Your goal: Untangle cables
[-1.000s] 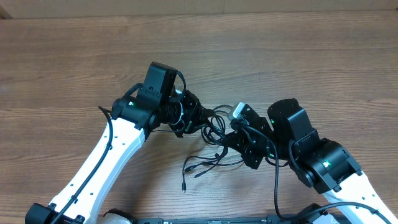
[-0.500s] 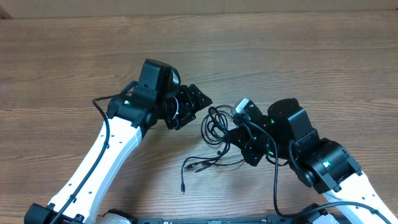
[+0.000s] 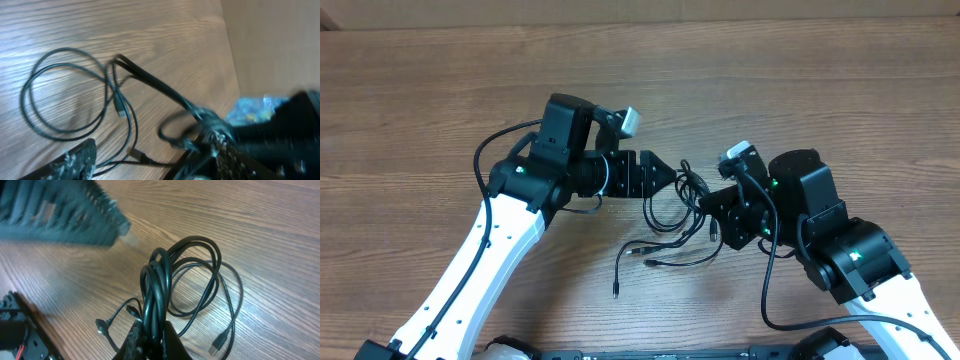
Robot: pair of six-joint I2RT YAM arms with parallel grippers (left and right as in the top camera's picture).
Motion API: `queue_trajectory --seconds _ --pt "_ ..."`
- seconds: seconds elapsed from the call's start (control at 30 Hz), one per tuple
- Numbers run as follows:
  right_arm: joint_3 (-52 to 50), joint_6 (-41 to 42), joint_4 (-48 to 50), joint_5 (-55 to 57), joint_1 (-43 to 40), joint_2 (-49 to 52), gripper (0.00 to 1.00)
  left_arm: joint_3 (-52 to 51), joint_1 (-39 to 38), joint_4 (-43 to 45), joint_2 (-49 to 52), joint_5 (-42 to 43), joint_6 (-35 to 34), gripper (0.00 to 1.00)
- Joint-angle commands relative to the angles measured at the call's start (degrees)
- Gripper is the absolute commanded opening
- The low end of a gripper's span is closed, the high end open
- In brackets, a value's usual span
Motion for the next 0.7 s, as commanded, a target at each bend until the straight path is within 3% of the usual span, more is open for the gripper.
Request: queue_trajectory --seconds 0.0,0.17,0.37,0.53,0.67 --pt "-0.3 1.9 0.4 -0.4 -0.5 -0.2 0.04 0.9 -2.2 -0.8 -2.2 6.0 13.3 0.8" --pt "-0.3 2.1 0.8 -1.1 -0.5 -0.2 0.04 0.9 -5.2 -0.8 -2.6 2.5 24.6 1.0" --pt "-0.3 2.1 0.8 -1.1 -0.5 -0.2 0.04 0.9 -5.4 -0.8 -2.6 -12.2 25.5 1.0" --pt "-0.3 2.1 1.0 -1.1 -0.5 -0.2 0.04 0.9 -5.4 -0.7 -2.6 -16.2 33.0 1.0" --pt "-0.3 1.5 1.2 -2.3 -0.5 -0.2 0.04 0.9 -5.4 0.1 -2.5 -18.3 33.4 1.0"
